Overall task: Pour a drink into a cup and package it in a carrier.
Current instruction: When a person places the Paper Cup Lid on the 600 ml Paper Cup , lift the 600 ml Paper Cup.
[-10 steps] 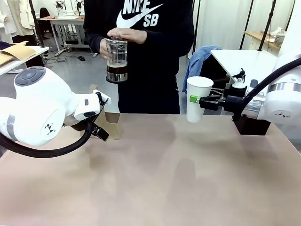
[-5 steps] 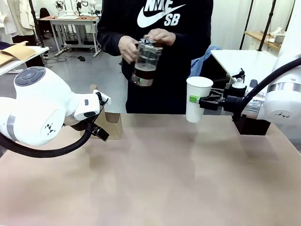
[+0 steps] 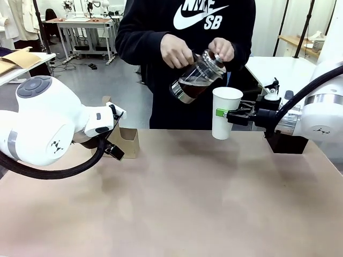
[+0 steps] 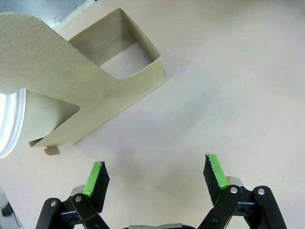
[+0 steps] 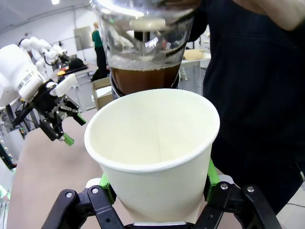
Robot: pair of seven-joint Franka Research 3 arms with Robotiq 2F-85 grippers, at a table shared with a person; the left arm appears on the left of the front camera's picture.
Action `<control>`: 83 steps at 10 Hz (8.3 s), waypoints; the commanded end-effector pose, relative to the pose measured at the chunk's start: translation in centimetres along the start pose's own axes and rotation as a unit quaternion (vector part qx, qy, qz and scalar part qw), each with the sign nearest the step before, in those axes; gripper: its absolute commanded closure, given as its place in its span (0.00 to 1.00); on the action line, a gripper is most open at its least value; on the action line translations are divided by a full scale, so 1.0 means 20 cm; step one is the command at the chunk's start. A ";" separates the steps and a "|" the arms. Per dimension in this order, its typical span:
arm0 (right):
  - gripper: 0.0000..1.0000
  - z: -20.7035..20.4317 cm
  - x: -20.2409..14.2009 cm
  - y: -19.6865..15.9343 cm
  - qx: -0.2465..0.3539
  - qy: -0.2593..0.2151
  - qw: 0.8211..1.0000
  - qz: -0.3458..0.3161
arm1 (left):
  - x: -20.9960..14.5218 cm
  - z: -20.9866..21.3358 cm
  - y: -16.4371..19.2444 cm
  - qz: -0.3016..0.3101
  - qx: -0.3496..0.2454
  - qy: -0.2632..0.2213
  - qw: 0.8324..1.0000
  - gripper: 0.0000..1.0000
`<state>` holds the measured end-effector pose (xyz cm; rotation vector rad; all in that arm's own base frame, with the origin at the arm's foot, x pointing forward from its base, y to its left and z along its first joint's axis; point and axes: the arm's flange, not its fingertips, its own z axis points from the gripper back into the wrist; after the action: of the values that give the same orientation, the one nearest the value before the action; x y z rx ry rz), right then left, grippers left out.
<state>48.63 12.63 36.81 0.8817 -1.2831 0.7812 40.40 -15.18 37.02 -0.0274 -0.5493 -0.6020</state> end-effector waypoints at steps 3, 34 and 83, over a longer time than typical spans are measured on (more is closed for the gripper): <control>0.20 -0.01 0.00 0.00 0.000 0.002 1.000 0.003 | 0.00 0.00 0.00 0.000 0.000 0.000 1.000 0.00; 0.20 -0.01 0.00 0.00 0.000 0.002 1.000 0.003 | 0.00 0.00 0.00 0.000 0.000 0.000 1.000 0.00; 0.20 -0.01 0.00 0.00 0.000 0.002 1.000 0.003 | 0.00 0.00 0.00 0.000 0.000 0.000 1.000 0.00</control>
<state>48.61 12.50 36.55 0.8784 -1.2775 0.7777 40.40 -15.18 37.02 -0.0274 -0.5493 -0.6019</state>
